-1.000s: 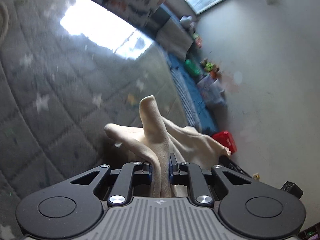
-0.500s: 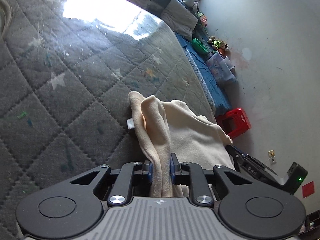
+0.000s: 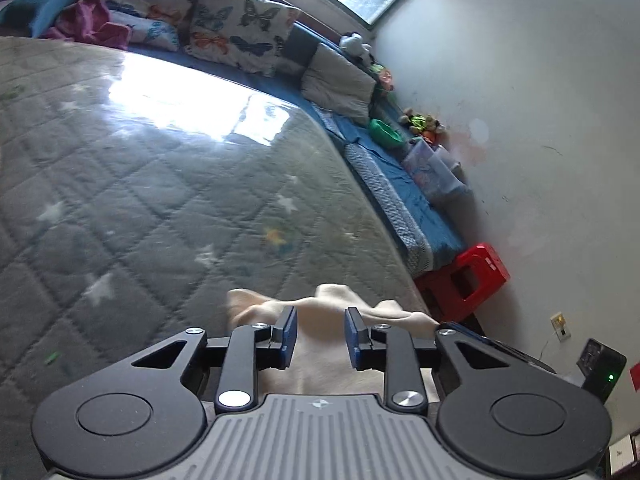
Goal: Fold clothes
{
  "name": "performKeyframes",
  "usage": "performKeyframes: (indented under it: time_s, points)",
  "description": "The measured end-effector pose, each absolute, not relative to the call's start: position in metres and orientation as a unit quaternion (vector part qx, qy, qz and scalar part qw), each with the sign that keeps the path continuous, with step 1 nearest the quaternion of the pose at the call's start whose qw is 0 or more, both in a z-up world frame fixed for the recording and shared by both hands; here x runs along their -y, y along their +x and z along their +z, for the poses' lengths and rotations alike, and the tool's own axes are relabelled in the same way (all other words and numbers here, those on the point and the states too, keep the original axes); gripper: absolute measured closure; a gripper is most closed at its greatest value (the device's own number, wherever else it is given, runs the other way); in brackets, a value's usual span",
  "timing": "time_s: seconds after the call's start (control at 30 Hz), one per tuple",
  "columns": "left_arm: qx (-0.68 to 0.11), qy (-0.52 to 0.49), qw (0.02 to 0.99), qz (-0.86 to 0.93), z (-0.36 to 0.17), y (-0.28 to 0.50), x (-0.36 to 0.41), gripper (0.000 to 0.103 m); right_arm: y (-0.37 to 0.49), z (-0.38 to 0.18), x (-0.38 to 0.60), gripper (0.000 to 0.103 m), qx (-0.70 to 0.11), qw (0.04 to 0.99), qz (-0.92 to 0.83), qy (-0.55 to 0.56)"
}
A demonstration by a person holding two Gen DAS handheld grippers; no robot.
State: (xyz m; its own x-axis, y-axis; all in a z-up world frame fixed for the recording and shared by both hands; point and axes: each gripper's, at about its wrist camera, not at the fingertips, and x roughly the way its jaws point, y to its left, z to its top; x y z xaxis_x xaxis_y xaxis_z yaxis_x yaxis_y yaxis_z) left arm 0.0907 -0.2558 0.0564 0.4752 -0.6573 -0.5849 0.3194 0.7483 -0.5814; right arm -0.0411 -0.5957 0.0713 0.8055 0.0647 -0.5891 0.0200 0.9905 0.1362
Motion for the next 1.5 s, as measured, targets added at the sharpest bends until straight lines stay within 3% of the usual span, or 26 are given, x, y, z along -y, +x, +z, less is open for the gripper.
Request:
performKeyframes:
  time_s: [0.27, 0.57, 0.97, 1.5]
  points:
    - [-0.437, -0.166, 0.826, -0.315, 0.041, 0.11, 0.301, 0.08, -0.018, 0.055, 0.58, 0.083, -0.324, 0.943, 0.019, 0.066]
    - [-0.429, -0.153, 0.833, -0.314, 0.039, 0.104, 0.302, 0.082, -0.016, 0.053, 0.575, 0.083, -0.324, 0.944, 0.016, 0.049]
    - [-0.391, -0.111, 0.833, -0.375, 0.056, 0.044, 0.316, 0.081, -0.089, 0.071, 0.571, 0.081, -0.303, 0.952, 0.017, 0.049]
    - [-0.385, -0.052, 0.829, -0.402, 0.036, 0.0, 0.338, 0.079, -0.142, 0.063, 0.557, 0.08, -0.272, 0.962, -0.002, 0.039]
